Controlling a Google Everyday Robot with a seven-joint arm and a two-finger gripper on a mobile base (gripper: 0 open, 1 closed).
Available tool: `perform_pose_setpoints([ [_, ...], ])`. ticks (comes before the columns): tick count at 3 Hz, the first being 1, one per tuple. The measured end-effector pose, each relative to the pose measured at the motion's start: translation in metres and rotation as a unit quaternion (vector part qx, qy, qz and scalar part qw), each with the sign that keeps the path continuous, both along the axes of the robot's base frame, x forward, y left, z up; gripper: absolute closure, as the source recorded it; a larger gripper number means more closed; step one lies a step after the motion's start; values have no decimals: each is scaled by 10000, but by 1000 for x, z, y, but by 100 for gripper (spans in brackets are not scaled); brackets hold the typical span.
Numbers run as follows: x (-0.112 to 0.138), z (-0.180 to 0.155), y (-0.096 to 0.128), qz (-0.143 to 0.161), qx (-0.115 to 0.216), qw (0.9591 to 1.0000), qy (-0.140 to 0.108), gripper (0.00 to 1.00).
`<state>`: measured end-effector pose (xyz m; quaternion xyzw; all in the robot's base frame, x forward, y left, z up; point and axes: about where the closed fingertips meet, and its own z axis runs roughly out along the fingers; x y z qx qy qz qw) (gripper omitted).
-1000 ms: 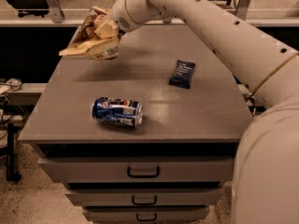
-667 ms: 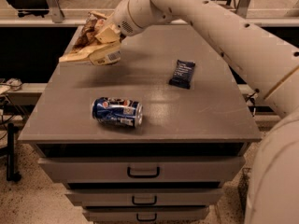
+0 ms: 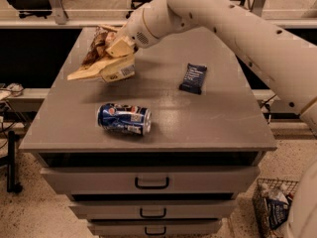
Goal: Move brown chip bag near pepsi can
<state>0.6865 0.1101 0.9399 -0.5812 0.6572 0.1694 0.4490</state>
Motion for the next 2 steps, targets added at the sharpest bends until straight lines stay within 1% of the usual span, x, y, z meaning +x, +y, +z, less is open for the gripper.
perform_pose_setpoints([
  [1, -15, -16, -12, 53, -203, 9995, 226, 100],
  [2, -24, -30, -18, 98, -306, 9985, 453, 84],
])
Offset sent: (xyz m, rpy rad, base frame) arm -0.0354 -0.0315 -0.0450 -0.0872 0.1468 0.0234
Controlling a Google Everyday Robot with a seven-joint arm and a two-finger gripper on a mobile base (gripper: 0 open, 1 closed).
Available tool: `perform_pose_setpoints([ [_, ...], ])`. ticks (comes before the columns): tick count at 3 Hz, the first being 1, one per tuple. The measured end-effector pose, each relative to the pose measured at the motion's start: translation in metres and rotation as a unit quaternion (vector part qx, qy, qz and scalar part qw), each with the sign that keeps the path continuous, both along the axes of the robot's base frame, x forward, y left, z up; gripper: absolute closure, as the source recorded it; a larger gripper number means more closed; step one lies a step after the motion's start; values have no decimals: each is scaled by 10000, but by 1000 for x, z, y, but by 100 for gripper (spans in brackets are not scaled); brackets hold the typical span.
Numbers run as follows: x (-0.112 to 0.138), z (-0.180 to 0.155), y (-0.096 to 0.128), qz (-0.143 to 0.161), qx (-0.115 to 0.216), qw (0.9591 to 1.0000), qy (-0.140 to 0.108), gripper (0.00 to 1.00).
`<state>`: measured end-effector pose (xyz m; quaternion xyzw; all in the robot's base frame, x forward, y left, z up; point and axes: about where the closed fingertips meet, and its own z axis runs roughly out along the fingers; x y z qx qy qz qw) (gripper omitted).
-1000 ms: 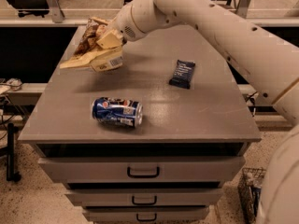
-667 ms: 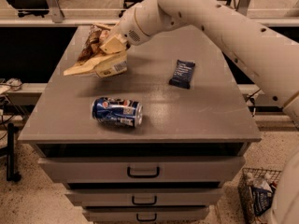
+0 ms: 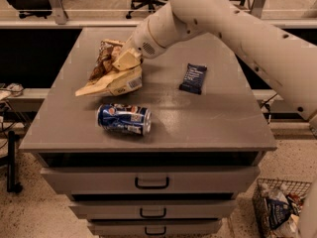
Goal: Move brown chip bag near pepsi can
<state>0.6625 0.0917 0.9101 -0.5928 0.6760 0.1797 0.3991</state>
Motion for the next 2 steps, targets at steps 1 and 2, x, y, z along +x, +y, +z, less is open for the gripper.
perform_pose_setpoints([
  [1, -8, -9, -2, 75, -81, 9998, 191, 62],
  [2, -17, -12, -6, 93, -168, 9991, 368, 39],
])
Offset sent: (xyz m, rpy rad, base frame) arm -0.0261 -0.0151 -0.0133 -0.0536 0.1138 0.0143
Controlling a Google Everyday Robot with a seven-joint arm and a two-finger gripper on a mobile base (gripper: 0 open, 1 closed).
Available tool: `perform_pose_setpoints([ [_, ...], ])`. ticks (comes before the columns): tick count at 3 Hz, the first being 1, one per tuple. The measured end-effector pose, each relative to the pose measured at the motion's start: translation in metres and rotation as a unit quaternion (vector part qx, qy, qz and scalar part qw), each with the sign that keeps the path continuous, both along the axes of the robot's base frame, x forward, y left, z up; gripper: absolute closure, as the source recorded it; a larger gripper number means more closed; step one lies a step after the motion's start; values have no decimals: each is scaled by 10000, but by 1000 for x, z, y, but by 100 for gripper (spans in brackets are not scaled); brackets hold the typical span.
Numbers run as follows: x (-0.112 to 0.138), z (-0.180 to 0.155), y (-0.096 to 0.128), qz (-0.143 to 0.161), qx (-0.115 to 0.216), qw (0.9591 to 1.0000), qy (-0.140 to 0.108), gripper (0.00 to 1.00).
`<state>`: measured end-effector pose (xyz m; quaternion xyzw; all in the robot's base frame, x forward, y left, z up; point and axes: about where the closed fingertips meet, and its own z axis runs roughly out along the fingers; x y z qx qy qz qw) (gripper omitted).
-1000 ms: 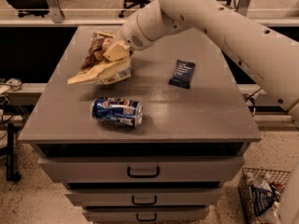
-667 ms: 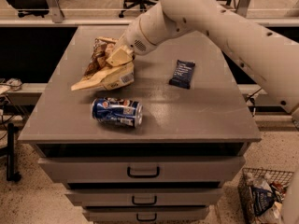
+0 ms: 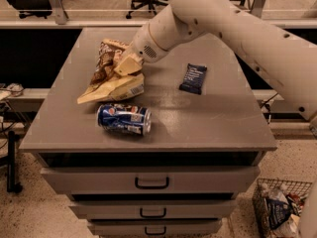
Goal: Move brown chip bag near pepsi can
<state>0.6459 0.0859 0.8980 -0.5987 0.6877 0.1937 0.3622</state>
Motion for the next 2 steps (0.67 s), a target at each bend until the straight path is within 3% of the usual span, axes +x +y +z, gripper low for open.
perform_pose_setpoints([
  [1, -8, 2, -4, -14, -66, 9999, 114, 15],
  [2, -12, 8, -6, -11, -113, 9998, 176, 0],
])
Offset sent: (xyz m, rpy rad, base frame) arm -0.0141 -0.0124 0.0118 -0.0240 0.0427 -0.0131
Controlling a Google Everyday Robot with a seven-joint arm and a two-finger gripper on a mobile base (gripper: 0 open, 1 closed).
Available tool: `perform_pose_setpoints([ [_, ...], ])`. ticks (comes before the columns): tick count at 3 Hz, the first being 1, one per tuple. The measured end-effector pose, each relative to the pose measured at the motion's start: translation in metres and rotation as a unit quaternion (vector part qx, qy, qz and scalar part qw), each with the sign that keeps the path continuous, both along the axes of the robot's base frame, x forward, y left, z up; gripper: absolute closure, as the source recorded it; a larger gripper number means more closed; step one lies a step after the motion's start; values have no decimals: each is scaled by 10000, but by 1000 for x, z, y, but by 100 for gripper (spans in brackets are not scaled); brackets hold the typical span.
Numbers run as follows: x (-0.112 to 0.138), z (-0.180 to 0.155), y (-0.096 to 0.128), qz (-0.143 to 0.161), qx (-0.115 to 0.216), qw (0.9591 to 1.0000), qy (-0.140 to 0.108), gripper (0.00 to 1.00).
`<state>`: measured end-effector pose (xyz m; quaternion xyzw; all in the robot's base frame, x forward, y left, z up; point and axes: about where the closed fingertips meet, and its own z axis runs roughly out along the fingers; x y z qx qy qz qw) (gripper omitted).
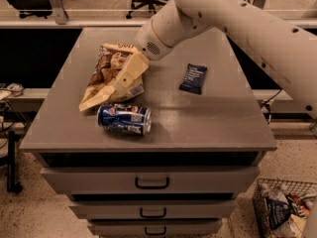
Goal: Move brown chip bag near pepsi can
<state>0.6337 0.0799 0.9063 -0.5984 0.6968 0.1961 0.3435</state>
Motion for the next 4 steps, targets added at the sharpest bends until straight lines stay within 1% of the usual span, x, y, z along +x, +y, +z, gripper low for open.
perform_pose_setpoints([
  [1, 0, 4, -2, -17, -15, 10000, -33, 0],
  [2, 10, 15, -27, -302, 166, 9990, -300, 0],
  [3, 22, 29, -78, -761, 536, 9928, -760, 0],
  [4, 27, 54, -160, -1376, 789, 9773, -1404, 0],
])
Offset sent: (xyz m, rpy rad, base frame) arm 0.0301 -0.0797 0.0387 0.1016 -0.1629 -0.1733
